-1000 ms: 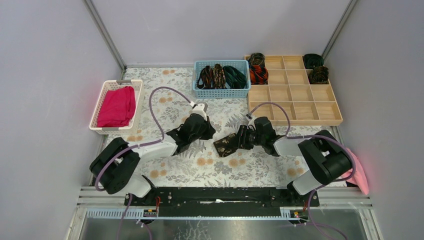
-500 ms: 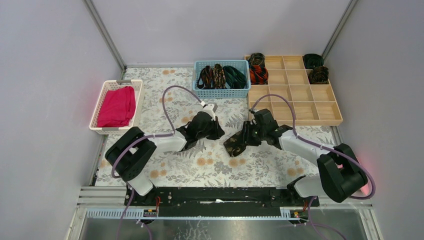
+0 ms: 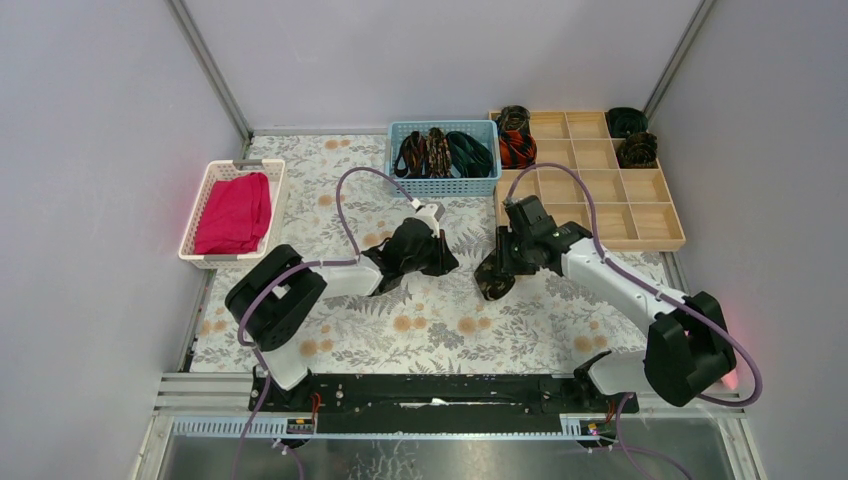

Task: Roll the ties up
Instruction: Place the tie in the storage box.

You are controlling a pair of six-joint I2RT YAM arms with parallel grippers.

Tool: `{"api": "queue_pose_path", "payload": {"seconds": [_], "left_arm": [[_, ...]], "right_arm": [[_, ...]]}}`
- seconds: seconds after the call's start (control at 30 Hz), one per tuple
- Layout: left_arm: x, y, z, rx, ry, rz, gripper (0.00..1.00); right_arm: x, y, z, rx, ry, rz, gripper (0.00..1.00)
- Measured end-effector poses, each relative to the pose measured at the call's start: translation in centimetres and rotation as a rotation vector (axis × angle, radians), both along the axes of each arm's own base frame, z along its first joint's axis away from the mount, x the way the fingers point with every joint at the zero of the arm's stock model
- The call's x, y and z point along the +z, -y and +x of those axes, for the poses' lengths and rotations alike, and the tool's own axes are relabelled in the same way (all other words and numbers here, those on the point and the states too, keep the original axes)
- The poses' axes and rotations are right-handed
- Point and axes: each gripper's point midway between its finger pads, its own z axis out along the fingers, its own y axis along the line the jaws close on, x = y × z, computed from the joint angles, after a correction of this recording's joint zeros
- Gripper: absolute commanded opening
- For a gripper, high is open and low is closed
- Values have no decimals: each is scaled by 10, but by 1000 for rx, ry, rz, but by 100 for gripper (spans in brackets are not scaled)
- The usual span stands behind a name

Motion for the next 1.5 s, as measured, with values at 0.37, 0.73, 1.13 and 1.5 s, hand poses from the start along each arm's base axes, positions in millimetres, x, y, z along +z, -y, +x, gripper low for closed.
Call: {"api": "queue_pose_path", "payload": {"seconds": [0.37, 0.73, 1.13, 1.5], "left_arm": [[2, 2, -2, -8, -8, -15, 0], [19, -3, -1, -4, 8, -65, 0], [18, -7, -1, 2, 2, -71, 0], [27, -8, -1, 2, 0, -92, 0]], "right_arm": [[31, 5, 17, -40, 78, -16, 0], [67, 6, 56, -98, 147, 48, 0], [69, 33, 87, -179, 185, -82, 0], [70, 94, 134, -298, 59, -80, 0]]}}
